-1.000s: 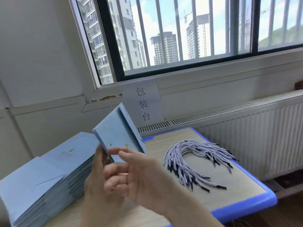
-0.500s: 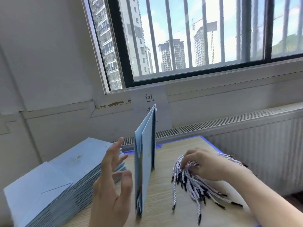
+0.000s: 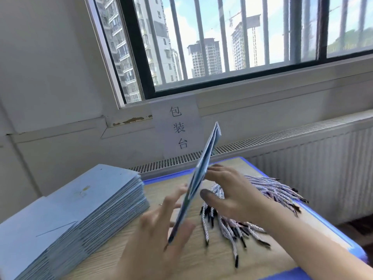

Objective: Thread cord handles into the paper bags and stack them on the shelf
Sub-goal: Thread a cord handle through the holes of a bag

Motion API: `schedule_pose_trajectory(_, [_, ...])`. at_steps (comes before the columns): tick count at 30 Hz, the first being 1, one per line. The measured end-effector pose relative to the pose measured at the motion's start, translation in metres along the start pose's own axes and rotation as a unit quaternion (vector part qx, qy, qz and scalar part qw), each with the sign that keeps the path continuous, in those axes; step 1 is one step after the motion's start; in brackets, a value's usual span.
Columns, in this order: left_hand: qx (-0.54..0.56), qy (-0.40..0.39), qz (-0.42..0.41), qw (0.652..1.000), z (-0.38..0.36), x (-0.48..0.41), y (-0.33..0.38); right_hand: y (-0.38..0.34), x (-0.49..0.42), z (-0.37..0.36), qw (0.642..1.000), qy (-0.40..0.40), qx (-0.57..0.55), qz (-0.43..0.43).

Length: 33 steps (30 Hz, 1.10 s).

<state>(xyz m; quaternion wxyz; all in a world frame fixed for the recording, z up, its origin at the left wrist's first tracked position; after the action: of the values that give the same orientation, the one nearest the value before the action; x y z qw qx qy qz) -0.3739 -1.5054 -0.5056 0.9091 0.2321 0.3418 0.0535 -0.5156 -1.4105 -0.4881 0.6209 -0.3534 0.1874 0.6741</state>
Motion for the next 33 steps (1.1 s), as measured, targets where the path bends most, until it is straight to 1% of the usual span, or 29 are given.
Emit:
schedule_pose_trajectory(5, [0.038,-0.04,-0.001,0.998,-0.003,-0.002,-0.001,0.004,-0.001,-0.005,0.998,0.011,-0.063,-0.023])
schedule_pose_trajectory(8, [0.052,-0.033,-0.008,0.998,-0.002,-0.004,0.005,-0.001,-0.002,-0.01,0.994,-0.008,-0.106,-0.036])
schedule_pose_trajectory(10, [0.053,-0.019,0.011,0.998,-0.002,-0.003,0.004,-0.004,-0.001,-0.014,0.987,-0.018,-0.153,-0.053])
schedule_pose_trajectory(11, [0.054,0.0,0.024,0.998,-0.001,-0.002,0.001,-0.007,-0.001,-0.017,0.985,-0.022,-0.16,-0.057])
schedule_pose_trajectory(13, [0.082,0.05,0.057,0.994,0.0,0.001,-0.008,-0.017,-0.001,-0.022,0.991,-0.013,-0.125,-0.04])
schedule_pose_trajectory(15, [0.102,0.1,0.09,0.986,-0.001,0.004,-0.02,-0.024,-0.003,-0.023,0.993,0.022,-0.111,-0.019])
schedule_pose_trajectory(16, [0.087,0.132,0.087,0.984,0.001,0.004,-0.022,-0.027,-0.004,-0.022,0.992,0.038,-0.123,-0.013])
schedule_pose_trajectory(17, [0.038,0.173,0.067,0.982,0.006,0.004,-0.018,-0.029,-0.005,-0.023,0.989,0.046,-0.14,-0.007])
schedule_pose_trajectory(19, [-0.054,0.223,0.041,0.973,0.016,0.004,-0.008,-0.033,-0.006,-0.023,0.986,0.049,-0.158,0.005])
schedule_pose_trajectory(20, [-0.072,0.249,0.045,0.965,0.02,0.003,-0.005,-0.036,-0.006,-0.023,0.986,0.048,-0.161,0.013])
schedule_pose_trajectory(23, [-0.066,0.31,0.091,0.944,0.03,-0.002,0.006,-0.042,-0.006,-0.025,0.986,0.046,-0.16,0.026])
schedule_pose_trajectory(25, [-0.092,0.326,0.078,0.938,0.031,-0.005,0.013,-0.048,-0.008,-0.03,0.987,0.022,-0.153,0.03])
schedule_pose_trajectory(26, [-0.099,0.332,0.071,0.935,0.032,-0.006,0.015,-0.051,-0.009,-0.032,0.988,-0.003,-0.15,0.033])
schedule_pose_trajectory(28, [-0.089,0.337,0.086,0.933,0.036,-0.009,0.015,-0.052,-0.01,-0.03,0.988,-0.06,-0.134,0.038])
schedule_pose_trajectory(30, [-0.082,0.338,0.099,0.932,0.041,-0.009,0.013,-0.033,-0.01,-0.018,0.985,-0.119,-0.125,0.009])
schedule_pose_trajectory(31, [-0.074,0.329,0.105,0.936,0.044,-0.009,0.013,-0.016,-0.008,-0.013,0.983,-0.149,-0.107,-0.009])
schedule_pose_trajectory(33, [-0.048,0.28,0.131,0.95,0.048,-0.009,0.009,0.02,0.0,-0.004,0.979,-0.193,-0.044,-0.048])
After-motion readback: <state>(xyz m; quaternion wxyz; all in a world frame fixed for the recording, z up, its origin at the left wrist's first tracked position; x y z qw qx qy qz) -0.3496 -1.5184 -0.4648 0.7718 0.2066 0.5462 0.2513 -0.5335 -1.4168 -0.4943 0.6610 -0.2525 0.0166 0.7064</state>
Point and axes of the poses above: each hand's wrist, its own x-axis away from the middle knuckle, its own z-axis out of the back of the hand, y = z × x, the point moved 6 cm from there along -x, towards the middle knuckle, and after that the axes turned 13 degrees about z, right-handed, at the moved point
